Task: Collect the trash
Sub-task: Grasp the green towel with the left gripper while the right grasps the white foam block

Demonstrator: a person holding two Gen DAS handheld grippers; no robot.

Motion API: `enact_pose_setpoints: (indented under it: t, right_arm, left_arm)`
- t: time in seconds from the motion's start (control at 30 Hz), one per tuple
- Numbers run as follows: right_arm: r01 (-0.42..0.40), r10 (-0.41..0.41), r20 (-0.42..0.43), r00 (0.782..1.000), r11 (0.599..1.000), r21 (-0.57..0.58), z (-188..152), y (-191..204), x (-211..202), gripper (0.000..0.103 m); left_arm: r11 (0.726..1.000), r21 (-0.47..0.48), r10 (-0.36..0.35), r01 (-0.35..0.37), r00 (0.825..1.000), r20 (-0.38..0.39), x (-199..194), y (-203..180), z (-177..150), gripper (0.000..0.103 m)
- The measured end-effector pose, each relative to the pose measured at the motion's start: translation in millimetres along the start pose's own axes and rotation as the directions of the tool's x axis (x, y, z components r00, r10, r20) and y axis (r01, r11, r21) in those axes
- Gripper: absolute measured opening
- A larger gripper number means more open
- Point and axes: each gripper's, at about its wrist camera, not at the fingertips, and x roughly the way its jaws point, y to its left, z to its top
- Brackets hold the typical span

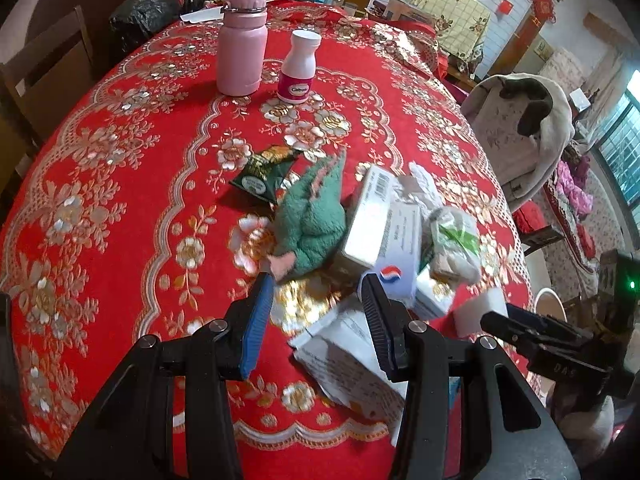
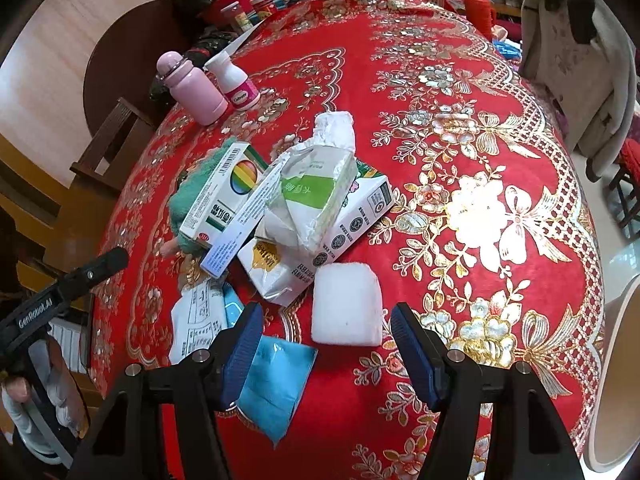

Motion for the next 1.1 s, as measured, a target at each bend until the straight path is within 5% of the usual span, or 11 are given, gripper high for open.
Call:
enact_pose_setpoints:
  t: [0.63, 0.9, 1.1]
  right_arm:
    - [0.012, -0.011, -0.008, 1.0, 0.998, 0.066, 5.9, -7.6, 22.4, 0.031]
    - [0.003, -0.005, 0.03, 1.0, 0.998, 0.063, 9.1, -2.6, 13.1, 0.027]
    - [-0.018, 0.016, 0.049, 0.999, 0.999, 0.04, 10.1, 2.6, 1.5, 0.027]
  left_arm:
    - [0.997, 0.027, -0.064, 0.067, 0.992, -0.111, 83.5, 12.9, 52.9, 0.044]
    - [0.995, -0.019, -0.095, 0.094, 0.991, -0.094, 77.5, 24.0, 51.7, 0.03]
    - [0.996, -0.035, -0.086, 0.085, 0.995, -0.042, 45.0, 26.3, 50.0, 0.029]
